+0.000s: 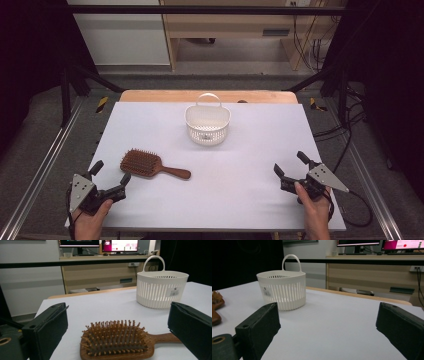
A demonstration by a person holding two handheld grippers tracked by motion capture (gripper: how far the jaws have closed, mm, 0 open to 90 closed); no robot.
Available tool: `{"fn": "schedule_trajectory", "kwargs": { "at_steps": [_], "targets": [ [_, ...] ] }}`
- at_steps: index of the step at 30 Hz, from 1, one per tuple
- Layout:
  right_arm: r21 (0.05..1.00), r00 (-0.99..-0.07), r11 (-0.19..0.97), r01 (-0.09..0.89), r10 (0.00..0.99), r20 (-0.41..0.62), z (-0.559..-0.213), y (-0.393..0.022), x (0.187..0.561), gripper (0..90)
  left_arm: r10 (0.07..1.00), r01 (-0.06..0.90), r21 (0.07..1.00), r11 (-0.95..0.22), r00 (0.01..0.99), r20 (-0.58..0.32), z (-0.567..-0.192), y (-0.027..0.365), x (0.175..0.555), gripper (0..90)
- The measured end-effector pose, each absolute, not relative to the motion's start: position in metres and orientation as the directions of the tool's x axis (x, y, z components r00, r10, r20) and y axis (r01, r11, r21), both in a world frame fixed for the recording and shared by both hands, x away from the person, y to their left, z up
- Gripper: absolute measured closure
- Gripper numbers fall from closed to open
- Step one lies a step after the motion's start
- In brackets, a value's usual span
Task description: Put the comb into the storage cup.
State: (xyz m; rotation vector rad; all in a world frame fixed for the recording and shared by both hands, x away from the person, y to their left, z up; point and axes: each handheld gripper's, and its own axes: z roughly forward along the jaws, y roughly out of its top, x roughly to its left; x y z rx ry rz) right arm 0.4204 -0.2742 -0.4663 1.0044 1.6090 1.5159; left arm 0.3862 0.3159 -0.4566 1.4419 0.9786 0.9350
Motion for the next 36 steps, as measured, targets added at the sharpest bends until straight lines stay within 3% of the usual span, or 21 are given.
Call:
{"fn": "schedule_trajectory", "kwargs": {
  "at_steps": [15,20,29,33,36],
  "targets": [
    [0.995,-0.482,0.011,0.096,0.875,0.037,-0.469,-0.264,0.422,4.6,0.934,0.103,0.993,-0.055,0.357,0.015,-0.455,0.313,0.384,3.6],
    [0.994,-0.487,0.032,0.103,0.873,0.022,-0.469,-0.259,0.423,5.3,0.943,0.123,0.99,-0.07,0.333,0.025,-0.451,0.316,0.386,8.2],
    [0.992,-0.491,0.045,0.114,0.871,0.017,-0.47,-0.259,0.424,5.9,0.936,0.154,0.984,-0.085,0.35,0.026,-0.436,0.316,0.403,24.3],
    [0.991,-0.495,0.041,0.128,0.868,0.028,-0.471,-0.258,0.424,6.2,0.942,0.203,0.977,-0.066,0.336,-0.006,-0.432,0.324,0.416,37.9],
    [0.991,-0.499,0.054,0.126,0.866,0.016,-0.471,-0.257,0.424,6.5,0.94,0.247,0.959,-0.137,0.337,0.048,-0.425,0.328,0.432,49.6]
  ]
}}
